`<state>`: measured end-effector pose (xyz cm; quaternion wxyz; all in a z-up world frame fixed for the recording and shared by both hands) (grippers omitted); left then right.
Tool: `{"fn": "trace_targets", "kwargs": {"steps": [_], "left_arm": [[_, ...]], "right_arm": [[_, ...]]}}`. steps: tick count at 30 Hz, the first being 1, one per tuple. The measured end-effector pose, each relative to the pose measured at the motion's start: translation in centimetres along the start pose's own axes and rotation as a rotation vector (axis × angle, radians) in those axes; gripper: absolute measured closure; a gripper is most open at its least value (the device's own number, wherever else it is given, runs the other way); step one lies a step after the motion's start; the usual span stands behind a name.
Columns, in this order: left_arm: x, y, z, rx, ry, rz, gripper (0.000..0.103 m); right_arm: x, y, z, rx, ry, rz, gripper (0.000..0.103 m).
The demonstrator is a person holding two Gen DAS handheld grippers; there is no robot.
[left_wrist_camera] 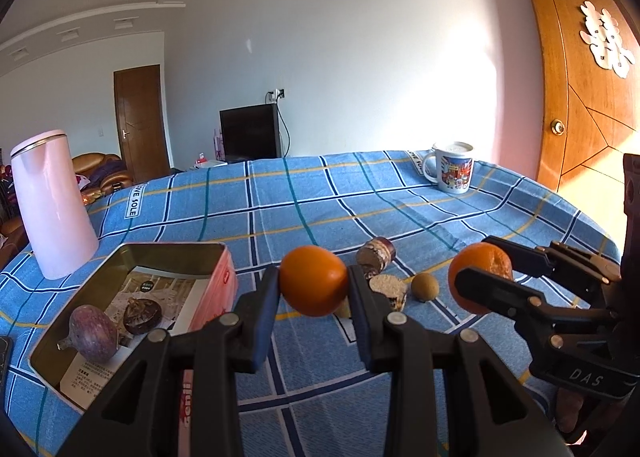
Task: Organize fruits
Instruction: 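Carry the orange with the left tool while the right tool carries its orange to the tin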
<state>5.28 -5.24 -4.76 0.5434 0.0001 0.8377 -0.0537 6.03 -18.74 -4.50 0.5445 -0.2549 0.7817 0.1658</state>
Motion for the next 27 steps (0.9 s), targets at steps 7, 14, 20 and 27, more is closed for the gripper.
{"fn": "trace_targets", "kwargs": {"steps": [7, 14, 20, 27], "left_arm": [[-0.4, 0.0, -0.8, -0.007, -0.042, 0.004, 0.067], [-0.7, 0.0, -1.4, -0.010, -0.075, 0.010, 0.067], [-0.9, 0.2, -2.0, -0.023, -0.106, 0.014, 0.067], [-1.2, 0.6, -2.7, -0.036, -0.132, 0.016, 0.067]], "right_arm": [[0.0, 0.3, -0.5, 0.004, -0.027, -0.018, 0.055], [0.1, 0.6, -1.0, 0.011, -0.056, -0.030, 0.055], [0.0, 0.8, -1.5, 0.014, -0.086, -0.042, 0.055], [-0.1, 0.7, -1.7, 0.018, -0.094, -0.038, 0.055]]}}
Point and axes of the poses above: each gripper's, at about its wrist camera, not at the fingertips, and z roughly the way its jaws point, y to its left, x to its underside, the point moved 4 cm from there along z, roughly the way its jaws point, and after that the axes turned 7 degrees about -z, right-handed, at the moved point
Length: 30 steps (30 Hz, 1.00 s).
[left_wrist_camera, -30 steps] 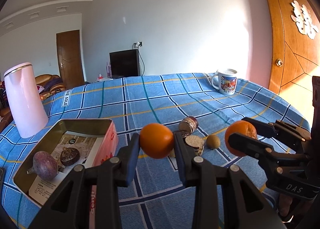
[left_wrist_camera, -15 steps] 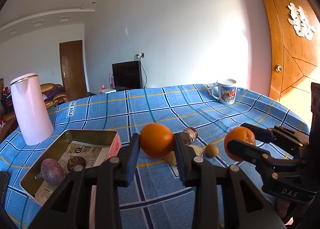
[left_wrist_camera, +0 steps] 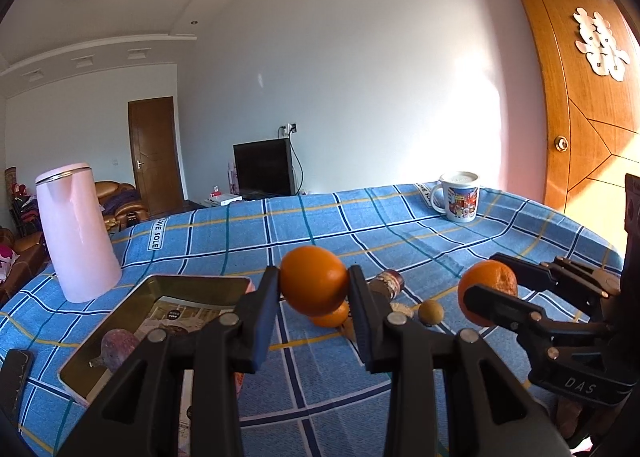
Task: Organize fruits
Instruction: 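Carry the orange with the left tool while the right tool carries its orange to the tin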
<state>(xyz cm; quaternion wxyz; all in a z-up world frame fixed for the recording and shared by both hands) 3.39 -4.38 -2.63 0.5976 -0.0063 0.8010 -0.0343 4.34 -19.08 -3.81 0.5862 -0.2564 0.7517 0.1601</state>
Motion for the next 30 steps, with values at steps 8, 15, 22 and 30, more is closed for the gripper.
{"fn": "trace_targets", "kwargs": {"steps": [8, 15, 22, 30], "left_arm": [[-0.4, 2.0, -0.6, -0.028, -0.009, -0.023, 0.067], [-1.1, 6.7, -0.9, -0.102, 0.005, -0.096, 0.067], [-1.1, 12.0, -1.0, -0.190, 0.032, -0.161, 0.067], [0.0, 16.7, 0.0, -0.247, 0.138, -0.205, 0.068]], "right_arm": [[-0.3, 0.4, 0.5, 0.014, 0.024, -0.025, 0.055], [-2.4, 1.5, 1.5, -0.027, 0.041, -0.045, 0.055], [-5.4, 4.7, 3.5, -0.121, 0.043, -0.083, 0.055], [-7.7, 9.1, 7.5, -0.243, 0.091, -0.120, 0.055]]}}
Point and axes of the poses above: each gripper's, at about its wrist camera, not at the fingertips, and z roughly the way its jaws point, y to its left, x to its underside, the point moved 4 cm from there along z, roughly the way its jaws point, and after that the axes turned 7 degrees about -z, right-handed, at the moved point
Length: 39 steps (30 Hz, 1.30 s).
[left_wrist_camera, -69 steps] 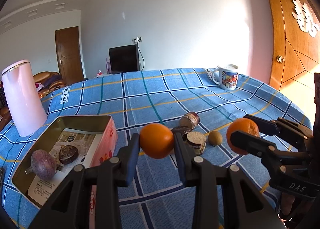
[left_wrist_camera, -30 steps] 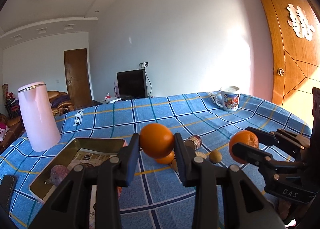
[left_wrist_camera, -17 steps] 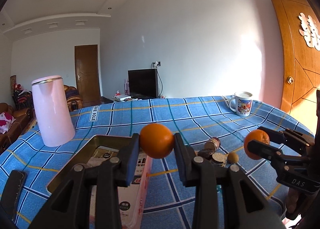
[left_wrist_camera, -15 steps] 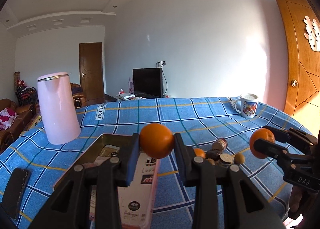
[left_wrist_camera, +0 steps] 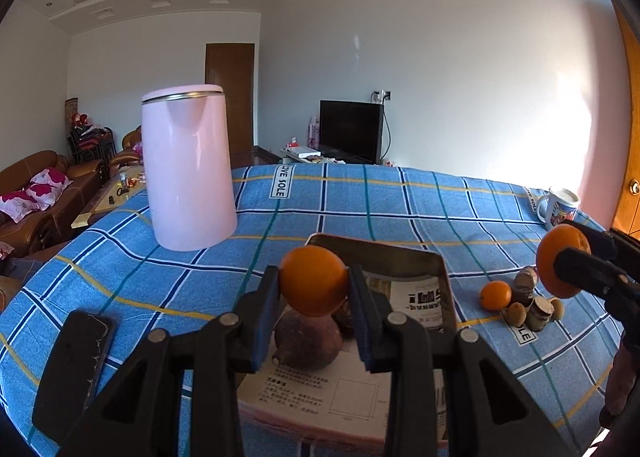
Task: Organize fruits
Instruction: 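Carry the orange with the left tool while the right tool carries its orange to the tin, then open the left tool over the tin while the right tool releases its orange there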
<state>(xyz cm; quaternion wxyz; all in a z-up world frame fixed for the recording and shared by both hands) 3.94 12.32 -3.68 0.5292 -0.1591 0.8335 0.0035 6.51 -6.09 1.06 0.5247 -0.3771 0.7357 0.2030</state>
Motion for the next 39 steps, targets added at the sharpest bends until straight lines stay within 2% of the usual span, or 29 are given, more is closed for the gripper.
{"fn": "trace_targets", "kwargs": {"steps": [6, 12, 21, 23, 25, 26, 32, 39], "left_arm": [[0.6, 1.0, 1.5, 0.002, 0.069, 0.012, 0.068], [1.3, 1.4, 2.8, -0.001, 0.122, 0.040, 0.067], [1.3, 1.8, 3.0, -0.050, 0.134, 0.054, 0.064], [1.4, 1.8, 2.9, -0.081, 0.130, 0.059, 0.053], [1.3, 2.0, 2.5, -0.110, 0.111, 0.053, 0.041], [1.3, 2.0, 2.2, -0.108, 0.106, 0.050, 0.039], [1.3, 0.9, 1.7, -0.101, 0.096, 0.060, 0.038], [0.9, 1.2, 1.0, -0.139, 0.059, 0.039, 0.038]], "right_arm": [[-0.5, 2.7, 5.5, -0.081, 0.087, -0.013, 0.055], [1.3, 4.6, 10.1, -0.119, 0.224, -0.010, 0.055], [2.6, 5.5, 12.6, -0.126, 0.338, -0.046, 0.054], [2.5, 5.7, 12.6, -0.119, 0.331, -0.052, 0.052], [2.4, 5.4, 12.0, -0.107, 0.320, -0.042, 0.038], [2.3, 5.2, 11.5, -0.104, 0.303, -0.033, 0.034], [2.6, 2.4, 7.1, -0.056, 0.225, 0.001, 0.035], [4.7, -4.9, 1.1, 0.128, 0.199, 0.073, 0.035]]}}
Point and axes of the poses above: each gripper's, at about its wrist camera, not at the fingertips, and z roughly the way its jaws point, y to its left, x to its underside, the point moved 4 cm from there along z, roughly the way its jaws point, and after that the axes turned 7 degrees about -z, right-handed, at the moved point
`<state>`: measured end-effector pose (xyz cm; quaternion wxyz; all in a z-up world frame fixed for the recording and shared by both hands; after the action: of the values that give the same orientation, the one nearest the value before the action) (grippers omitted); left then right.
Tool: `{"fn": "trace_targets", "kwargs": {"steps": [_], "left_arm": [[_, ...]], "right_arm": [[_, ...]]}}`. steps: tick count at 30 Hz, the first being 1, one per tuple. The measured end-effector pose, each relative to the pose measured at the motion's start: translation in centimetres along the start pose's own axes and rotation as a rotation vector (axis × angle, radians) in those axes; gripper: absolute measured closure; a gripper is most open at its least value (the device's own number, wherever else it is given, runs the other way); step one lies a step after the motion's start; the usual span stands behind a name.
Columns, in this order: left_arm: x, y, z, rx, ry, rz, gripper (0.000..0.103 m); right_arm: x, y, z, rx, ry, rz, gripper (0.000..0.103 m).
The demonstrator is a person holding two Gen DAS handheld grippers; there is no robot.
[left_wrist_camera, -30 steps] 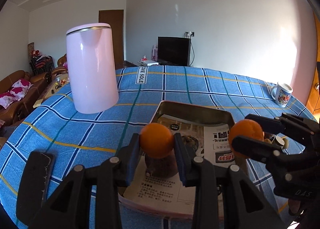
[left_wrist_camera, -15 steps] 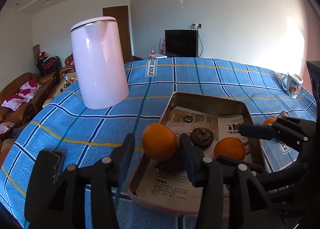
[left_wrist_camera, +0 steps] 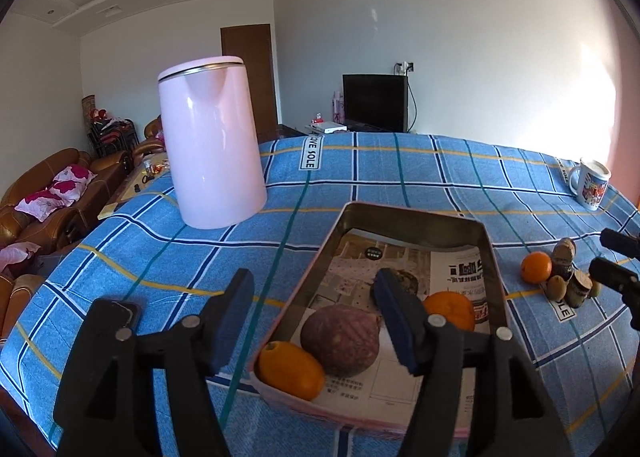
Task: Organize fruits
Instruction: 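Open the left tool over the tin while the right tool releases its orange there, then grasp the yellow-brown kiwi-like fruit with the right tool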
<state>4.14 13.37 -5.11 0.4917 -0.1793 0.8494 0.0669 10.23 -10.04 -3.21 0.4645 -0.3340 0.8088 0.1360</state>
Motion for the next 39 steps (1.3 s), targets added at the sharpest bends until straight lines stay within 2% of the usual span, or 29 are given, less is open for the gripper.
{"fn": "trace_targets", "kwargs": {"steps": [5, 12, 14, 16, 23, 29, 32, 33, 34, 39], "left_arm": [[-1.1, 1.7, -1.0, -0.054, -0.044, -0.044, 0.031], [-3.1, 0.9, -2.3, -0.040, -0.092, -0.046, 0.024], [-3.3, -0.3, -2.6, -0.017, -0.100, -0.029, 0.024], [-3.2, -2.1, -2.7, 0.018, -0.100, -0.004, 0.024], [-1.2, -10.4, -2.0, 0.218, -0.017, 0.097, 0.024], [0.7, -16.0, -1.3, 0.288, 0.033, 0.198, 0.024], [1.6, -17.8, -0.8, 0.329, 0.072, 0.214, 0.024], [1.9, -18.4, -0.7, 0.344, 0.085, 0.218, 0.024], [2.2, -18.9, -0.7, 0.356, 0.094, 0.225, 0.024], [3.4, -21.9, -0.4, 0.410, 0.138, 0.270, 0.024]], "right_arm": [[2.0, -5.6, -1.8, 0.119, 0.028, 0.085, 0.035], [4.1, -9.2, -2.1, 0.160, 0.070, 0.184, 0.035], [4.5, -9.4, -1.7, 0.150, 0.091, 0.197, 0.036], [4.6, -9.6, -1.6, 0.132, 0.097, 0.210, 0.044], [5.1, -9.3, -0.6, 0.085, 0.162, 0.215, 0.052], [5.9, -9.1, 1.1, 0.026, 0.261, 0.212, 0.055], [6.5, -9.1, 2.4, -0.040, 0.319, 0.233, 0.061], [6.5, -9.2, 2.4, -0.042, 0.314, 0.240, 0.066], [6.5, -9.2, 2.3, -0.046, 0.310, 0.240, 0.075], [6.4, -9.4, 1.9, -0.003, 0.297, 0.238, 0.075]]}}
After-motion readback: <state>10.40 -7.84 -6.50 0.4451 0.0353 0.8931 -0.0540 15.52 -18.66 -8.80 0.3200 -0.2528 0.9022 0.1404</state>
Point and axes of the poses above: each gripper's, at about its wrist camera, not at the fingertips, and z roughly the way its jaws point, y to its left, x to its underside, the point moved 4 cm from there along z, roughly the way its jaws point, and after that the axes turned 7 degrees about -z, right-handed, at the moved point
